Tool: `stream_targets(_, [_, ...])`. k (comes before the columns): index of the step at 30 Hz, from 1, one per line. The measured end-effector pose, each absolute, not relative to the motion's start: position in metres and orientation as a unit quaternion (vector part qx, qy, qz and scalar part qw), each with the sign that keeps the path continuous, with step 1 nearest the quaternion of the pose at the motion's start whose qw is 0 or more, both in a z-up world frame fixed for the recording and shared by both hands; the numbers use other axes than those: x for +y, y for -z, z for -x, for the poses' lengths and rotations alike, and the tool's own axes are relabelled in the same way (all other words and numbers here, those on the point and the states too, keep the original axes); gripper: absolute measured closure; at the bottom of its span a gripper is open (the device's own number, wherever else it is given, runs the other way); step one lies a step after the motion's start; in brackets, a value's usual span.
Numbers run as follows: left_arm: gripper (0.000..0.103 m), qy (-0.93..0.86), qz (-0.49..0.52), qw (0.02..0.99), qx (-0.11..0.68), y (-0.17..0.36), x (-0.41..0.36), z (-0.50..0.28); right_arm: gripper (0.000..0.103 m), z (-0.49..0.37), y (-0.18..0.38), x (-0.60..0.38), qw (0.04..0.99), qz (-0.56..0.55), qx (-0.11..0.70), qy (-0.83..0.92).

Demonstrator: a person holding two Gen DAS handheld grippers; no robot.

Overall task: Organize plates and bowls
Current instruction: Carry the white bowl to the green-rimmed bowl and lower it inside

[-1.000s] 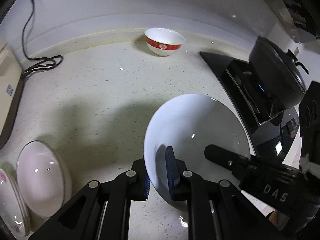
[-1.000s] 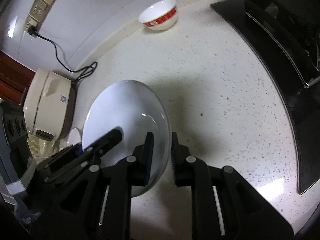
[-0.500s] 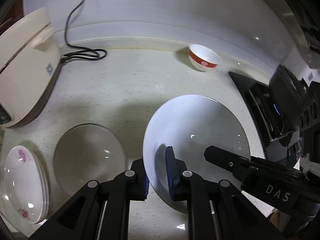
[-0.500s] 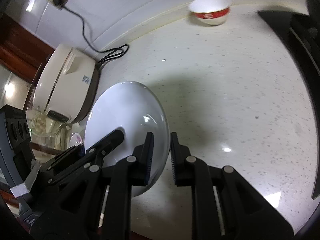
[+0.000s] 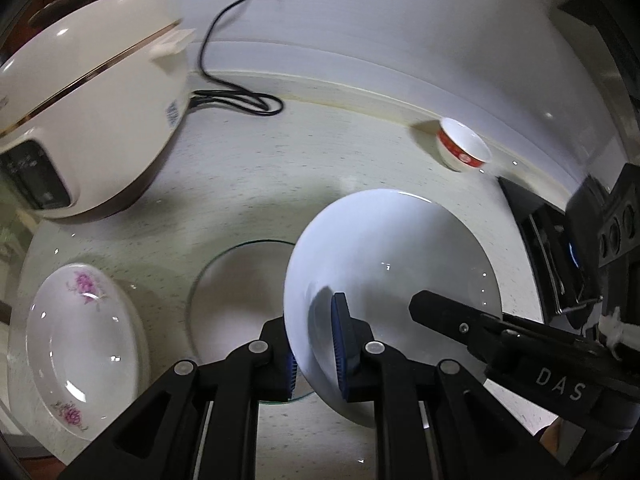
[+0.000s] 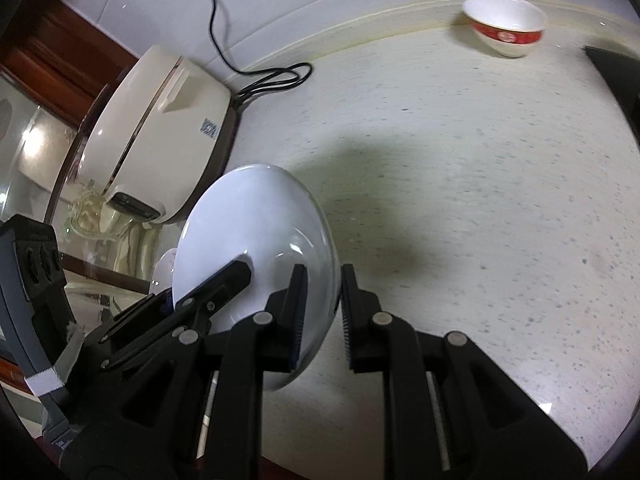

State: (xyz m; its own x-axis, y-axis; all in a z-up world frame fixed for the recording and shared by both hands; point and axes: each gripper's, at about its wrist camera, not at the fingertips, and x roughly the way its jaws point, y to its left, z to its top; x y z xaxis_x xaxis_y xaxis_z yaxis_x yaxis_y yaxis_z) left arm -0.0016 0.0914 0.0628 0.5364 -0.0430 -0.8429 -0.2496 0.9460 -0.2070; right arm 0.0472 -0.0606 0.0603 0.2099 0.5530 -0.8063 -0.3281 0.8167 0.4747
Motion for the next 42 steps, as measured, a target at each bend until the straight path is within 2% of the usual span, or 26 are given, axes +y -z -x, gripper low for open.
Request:
stream_targets(22, [0.089, -0.1, 0.165, 0.853, 0.486, -0.052, 0.125, 0.015, 0.083, -0.045, -0.046, -0.011, 0.758, -0.046, 0.568, -0.318])
stream_targets(42, [0.088, -0.119, 0.138, 0.852, 0.491, -0.047, 0.13, 0.019, 0.081, -0.027, -0.041, 0.021, 0.767, 0.069, 0.549, -0.325])
